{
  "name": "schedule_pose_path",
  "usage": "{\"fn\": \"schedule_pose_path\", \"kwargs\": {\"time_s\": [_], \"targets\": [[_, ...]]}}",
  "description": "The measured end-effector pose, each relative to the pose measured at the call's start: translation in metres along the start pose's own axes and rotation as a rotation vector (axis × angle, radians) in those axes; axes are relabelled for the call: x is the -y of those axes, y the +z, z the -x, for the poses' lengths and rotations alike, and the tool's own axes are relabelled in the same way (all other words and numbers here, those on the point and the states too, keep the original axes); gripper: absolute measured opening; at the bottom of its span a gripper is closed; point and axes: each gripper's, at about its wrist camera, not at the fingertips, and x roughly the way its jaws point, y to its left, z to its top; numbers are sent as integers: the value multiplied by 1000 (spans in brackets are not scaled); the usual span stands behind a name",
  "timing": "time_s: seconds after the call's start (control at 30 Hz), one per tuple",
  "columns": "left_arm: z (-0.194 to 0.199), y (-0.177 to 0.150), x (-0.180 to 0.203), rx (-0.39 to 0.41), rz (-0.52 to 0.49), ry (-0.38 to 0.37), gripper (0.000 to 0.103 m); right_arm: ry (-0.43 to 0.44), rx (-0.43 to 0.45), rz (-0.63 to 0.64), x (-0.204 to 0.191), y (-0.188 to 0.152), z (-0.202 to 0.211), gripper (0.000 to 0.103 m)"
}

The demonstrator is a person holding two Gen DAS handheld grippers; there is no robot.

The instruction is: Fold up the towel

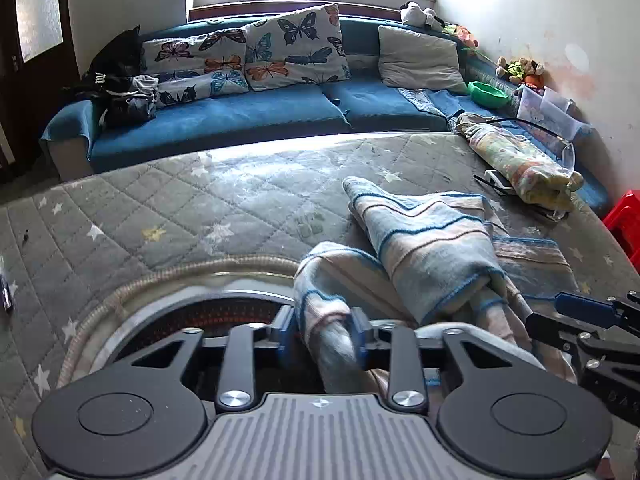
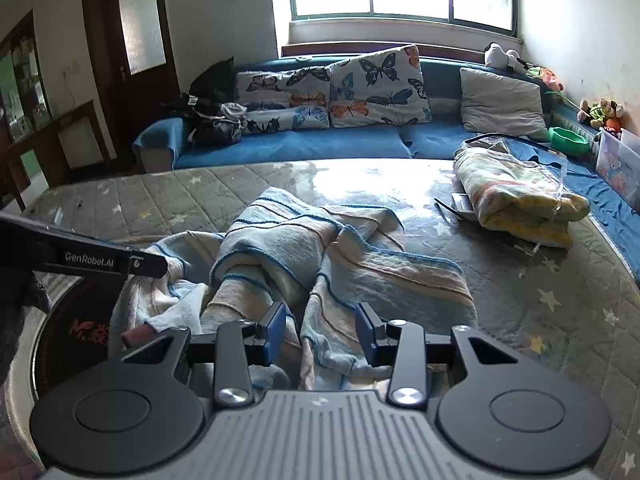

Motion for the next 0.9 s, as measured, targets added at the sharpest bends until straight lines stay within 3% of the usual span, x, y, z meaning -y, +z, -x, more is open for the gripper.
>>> {"fn": "schedule_pose_path", "kwargs": {"time_s": [0.07, 0.13, 0.17, 0.27, 0.33, 0.63, 0.9], "targets": [[-5, 3, 2, 6, -18, 28, 56, -3, -11, 8, -1, 1, -7, 39], [-13, 4, 2, -12, -24, 33, 55, -8, -23, 17, -2, 1, -13, 38], [-18, 4, 1, -26, -26, 33, 54, -11, -29, 22, -2, 1, -16, 32], [-32, -1, -1, -65, -22, 20, 12, -5, -35, 24, -1, -3, -18, 12], [-32, -7, -4, -66, -1, 2, 8, -7, -37, 22, 1, -6, -18, 6], [26, -26, -19, 59, 34, 0, 7, -53, 52, -13, 16, -22, 28, 5], [92, -69, -53, 115, 102, 35, 6, -71, 104, -58, 20, -55, 87, 5]]}}
